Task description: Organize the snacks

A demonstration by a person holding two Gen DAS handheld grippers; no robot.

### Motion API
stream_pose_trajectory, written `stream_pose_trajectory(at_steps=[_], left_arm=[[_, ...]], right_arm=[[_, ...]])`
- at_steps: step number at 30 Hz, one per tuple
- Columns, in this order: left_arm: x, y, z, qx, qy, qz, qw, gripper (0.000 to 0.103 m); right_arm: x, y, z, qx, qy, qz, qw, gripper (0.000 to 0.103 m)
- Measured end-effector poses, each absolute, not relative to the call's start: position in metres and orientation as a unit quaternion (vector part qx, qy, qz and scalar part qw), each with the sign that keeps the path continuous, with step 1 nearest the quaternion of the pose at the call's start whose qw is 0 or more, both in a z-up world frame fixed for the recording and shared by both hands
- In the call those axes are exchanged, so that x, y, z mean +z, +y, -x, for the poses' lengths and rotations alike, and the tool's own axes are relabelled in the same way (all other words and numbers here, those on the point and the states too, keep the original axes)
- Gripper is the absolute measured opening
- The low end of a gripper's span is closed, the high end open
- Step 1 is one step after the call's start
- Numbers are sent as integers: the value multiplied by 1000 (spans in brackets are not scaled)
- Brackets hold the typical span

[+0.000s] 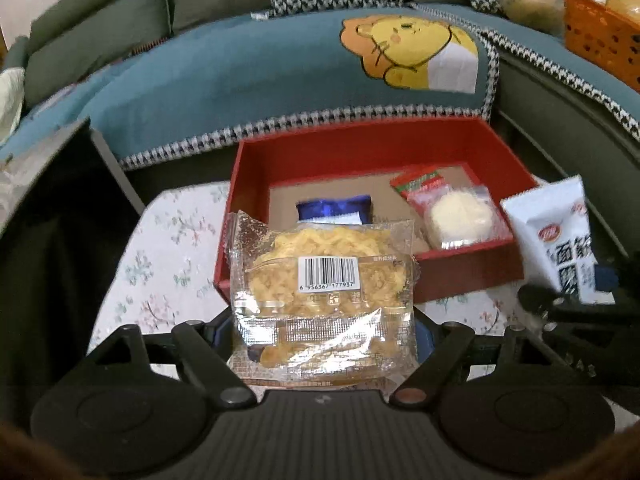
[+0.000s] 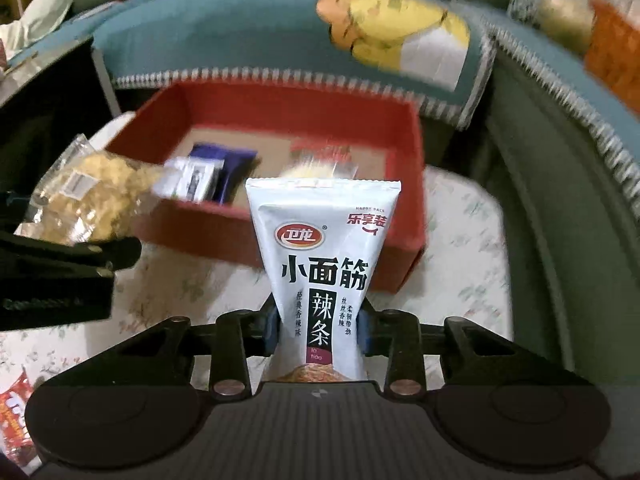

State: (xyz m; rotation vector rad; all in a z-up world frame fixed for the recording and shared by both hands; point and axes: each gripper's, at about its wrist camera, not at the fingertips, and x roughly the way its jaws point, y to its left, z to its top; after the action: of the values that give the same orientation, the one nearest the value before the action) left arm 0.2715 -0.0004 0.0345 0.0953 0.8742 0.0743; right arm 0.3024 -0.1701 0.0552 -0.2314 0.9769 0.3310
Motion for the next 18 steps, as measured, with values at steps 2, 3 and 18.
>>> stream_pose_trajectory(at_steps=[2,3,18], left_arm=[[40,-2,-272,41,411,-51,909,103],[42,-2,-273,43,407,-51,911,103],[44,6,-309,97,381,-55,918,103]], right_arm=[[66,-170,-302,153,446,112,875,44],[70,-170,-302,151,439,111,879,44],[82,-148,-324,128,392,143,900,44]])
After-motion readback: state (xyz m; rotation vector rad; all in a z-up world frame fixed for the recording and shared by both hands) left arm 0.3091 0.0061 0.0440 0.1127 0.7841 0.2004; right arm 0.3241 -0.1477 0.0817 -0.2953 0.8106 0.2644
